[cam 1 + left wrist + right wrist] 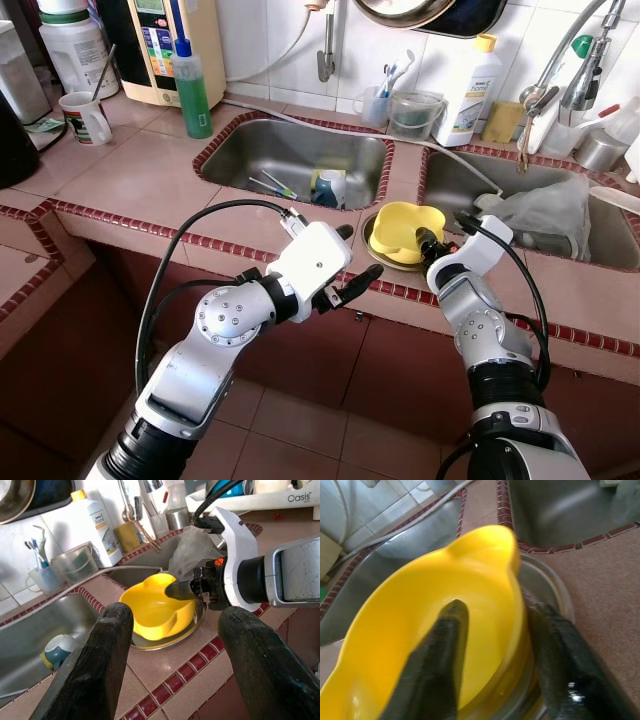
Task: Kitchen organization
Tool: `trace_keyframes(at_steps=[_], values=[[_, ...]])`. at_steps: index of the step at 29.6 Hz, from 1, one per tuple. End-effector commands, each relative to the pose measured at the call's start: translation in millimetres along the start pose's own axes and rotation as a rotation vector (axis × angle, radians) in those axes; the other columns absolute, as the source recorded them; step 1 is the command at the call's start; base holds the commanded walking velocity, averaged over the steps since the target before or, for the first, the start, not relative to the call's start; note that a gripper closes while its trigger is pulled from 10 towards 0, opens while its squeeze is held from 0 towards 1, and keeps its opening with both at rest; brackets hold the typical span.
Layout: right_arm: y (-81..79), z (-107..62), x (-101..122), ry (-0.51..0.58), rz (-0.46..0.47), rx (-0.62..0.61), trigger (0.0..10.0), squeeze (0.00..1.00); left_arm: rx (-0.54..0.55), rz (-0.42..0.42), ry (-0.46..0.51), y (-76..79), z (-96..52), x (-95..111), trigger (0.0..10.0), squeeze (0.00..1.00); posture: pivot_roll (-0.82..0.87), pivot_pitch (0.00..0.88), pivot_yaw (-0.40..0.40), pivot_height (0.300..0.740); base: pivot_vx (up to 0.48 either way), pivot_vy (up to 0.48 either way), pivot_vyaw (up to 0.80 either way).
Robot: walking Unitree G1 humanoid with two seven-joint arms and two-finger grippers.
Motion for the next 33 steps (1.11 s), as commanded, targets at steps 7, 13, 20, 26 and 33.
trace_keyframes(at_steps=[7, 13, 20, 26, 33], values=[[7.7, -1.6, 4, 0.007, 0.028, -0.035, 0.0, 0.0, -0.001, 0.035, 0.015, -2.3, 0.9, 7, 10.0, 0.0, 0.06, 0.0, -0.031, 0.74, 0.0, 0.0, 0.0], [6.9, -0.5, 7, 0.014, 0.029, -0.039, 0.0, 0.0, 0.006, 0.037, 0.017, -4.5, 1.1, 8, 10.0, 0.0, 0.06, 0.0, -0.029, 0.74, 0.0, 0.0, 0.0], [6.1, 0.4, 7, 0.013, 0.034, -0.045, 0.0, 0.0, 0.015, 0.048, 0.017, -7.3, 1.5, 8, 10.0, 0.0, 0.06, 0.0, -0.03, 0.74, 0.0, 0.0, 0.0], [5.6, 0.8, 8, 0.014, 0.041, -0.046, 0.0, 0.0, 0.017, 0.05, 0.019, -8.2, 1.5, 9, 10.0, 0.0, 0.06, 0.0, -0.03, 0.74, 0.0, 0.0, 0.0], [0.3, 0.7, 13, 0.04, 0.042, -0.008, 0.0, 0.0, 0.026, 0.033, 0.028, -10.4, 1.6, 10, 10.0, 0.0, 0.06, 0.0, -0.031, 0.74, 0.0, 0.0, 0.0]])
Point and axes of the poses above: a point about 5 cm out from each wrist's last joint towards the gripper, its own z axis pointing out of the wrist towards the gripper, its own x axis along the axis of the wrist's last joint, y = z × x, the point moved 2 cm from there along z, pointing out of the wrist towards the gripper, and after that the axes turned 2 degrees about -z, right-handed, at the moved point
